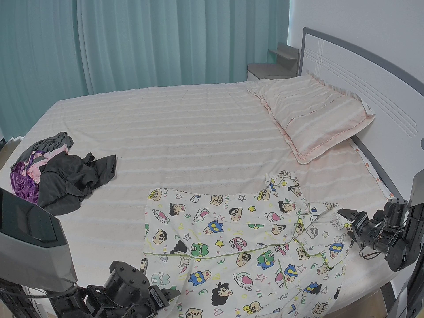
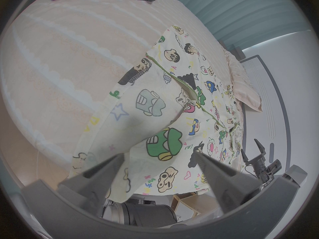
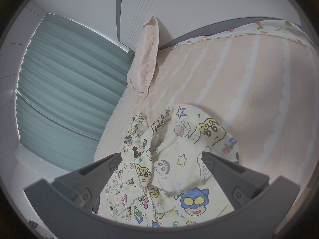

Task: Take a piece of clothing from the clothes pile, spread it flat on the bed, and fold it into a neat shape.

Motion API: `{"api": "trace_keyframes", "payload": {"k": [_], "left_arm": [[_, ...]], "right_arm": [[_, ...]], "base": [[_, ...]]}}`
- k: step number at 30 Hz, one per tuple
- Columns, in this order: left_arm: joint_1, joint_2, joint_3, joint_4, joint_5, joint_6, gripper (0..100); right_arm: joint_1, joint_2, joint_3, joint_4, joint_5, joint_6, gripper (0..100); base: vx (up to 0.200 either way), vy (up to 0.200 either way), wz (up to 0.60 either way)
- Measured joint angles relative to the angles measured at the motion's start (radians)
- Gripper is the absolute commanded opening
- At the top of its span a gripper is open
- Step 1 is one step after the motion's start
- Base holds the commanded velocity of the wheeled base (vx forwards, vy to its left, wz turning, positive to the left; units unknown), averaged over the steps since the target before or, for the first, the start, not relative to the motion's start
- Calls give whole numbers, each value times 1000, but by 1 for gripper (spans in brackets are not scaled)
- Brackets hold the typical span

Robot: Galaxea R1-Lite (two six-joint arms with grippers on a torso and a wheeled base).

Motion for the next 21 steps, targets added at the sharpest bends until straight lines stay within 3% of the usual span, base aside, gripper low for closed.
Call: {"api": "trace_keyframes", "payload": {"k": [16, 21], "left_arm": [[24, 0, 3, 1, 31, 3, 0], [43, -32, 5, 1, 71, 77, 0]], "right_arm": [[-4, 0, 0, 0, 1, 0, 100], [-4, -1, 1, 0, 0, 0, 100]], "base": [[0, 0, 0], [0, 0, 0]]}}
